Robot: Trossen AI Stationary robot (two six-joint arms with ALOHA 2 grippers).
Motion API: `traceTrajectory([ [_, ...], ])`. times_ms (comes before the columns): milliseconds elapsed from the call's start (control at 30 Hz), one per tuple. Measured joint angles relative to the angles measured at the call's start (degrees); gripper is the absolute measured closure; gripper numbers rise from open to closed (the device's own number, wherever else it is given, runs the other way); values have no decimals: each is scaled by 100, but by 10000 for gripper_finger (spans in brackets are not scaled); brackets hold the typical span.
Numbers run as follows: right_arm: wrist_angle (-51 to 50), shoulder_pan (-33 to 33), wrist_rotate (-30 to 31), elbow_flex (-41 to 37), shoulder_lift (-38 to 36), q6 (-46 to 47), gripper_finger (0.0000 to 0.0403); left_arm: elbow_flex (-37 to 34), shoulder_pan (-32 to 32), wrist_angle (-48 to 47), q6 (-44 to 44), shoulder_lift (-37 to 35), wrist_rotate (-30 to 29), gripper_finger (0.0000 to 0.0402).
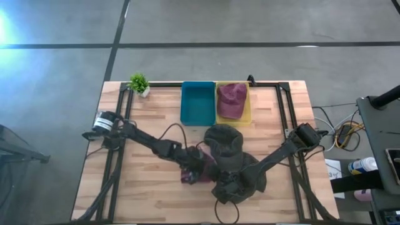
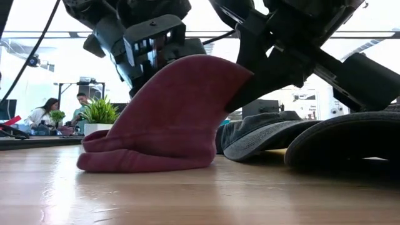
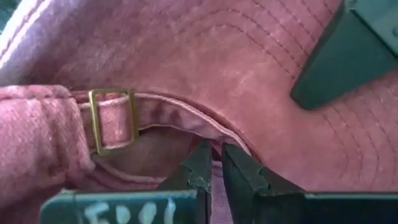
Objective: Pick & Place hat
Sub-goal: Put the red cap into the yellow bin
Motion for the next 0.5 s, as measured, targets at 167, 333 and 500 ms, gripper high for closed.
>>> traceTrajectory([
  [167,-51,40,83,2,-62,-99,390,35,25,-305,27,-264,2,369],
  [333,-14,123,243,12,-55,-105,390,72,10,-996,649,-850,0,369],
  [500,-15,138,243,13,-55,13,390,66,10,-1937,1154,-1370,-160,369],
])
